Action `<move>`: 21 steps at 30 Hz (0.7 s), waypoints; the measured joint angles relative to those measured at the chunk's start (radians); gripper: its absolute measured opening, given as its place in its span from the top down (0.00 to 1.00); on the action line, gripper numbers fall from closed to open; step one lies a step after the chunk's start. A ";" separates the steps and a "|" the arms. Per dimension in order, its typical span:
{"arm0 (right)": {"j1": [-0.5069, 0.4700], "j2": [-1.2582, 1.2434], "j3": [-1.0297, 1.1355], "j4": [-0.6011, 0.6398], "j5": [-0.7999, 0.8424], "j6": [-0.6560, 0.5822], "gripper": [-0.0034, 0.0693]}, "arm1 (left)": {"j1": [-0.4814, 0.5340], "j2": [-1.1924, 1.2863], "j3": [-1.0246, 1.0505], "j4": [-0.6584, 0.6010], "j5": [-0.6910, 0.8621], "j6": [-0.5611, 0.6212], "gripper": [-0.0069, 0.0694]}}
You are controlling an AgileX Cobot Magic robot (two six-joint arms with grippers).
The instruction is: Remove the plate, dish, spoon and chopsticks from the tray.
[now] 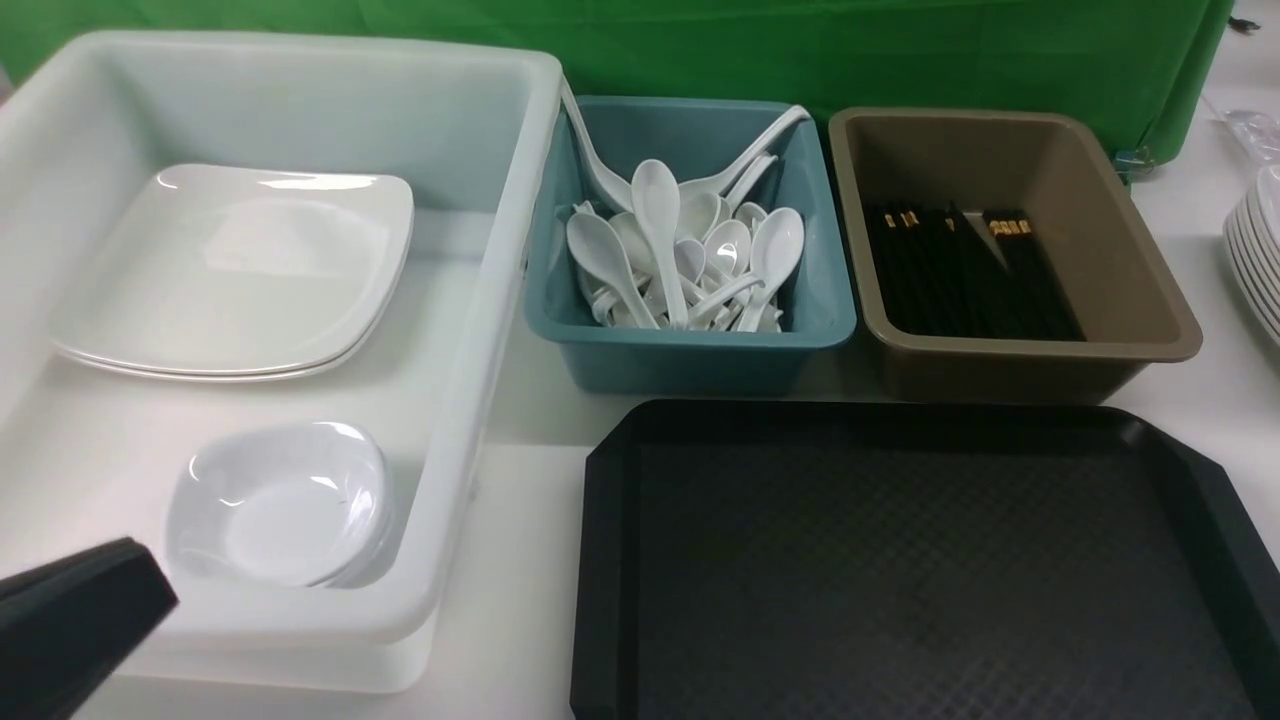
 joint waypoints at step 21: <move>0.000 0.000 0.000 0.000 0.000 0.001 0.84 | 0.000 -0.004 0.000 0.127 -0.046 0.035 0.90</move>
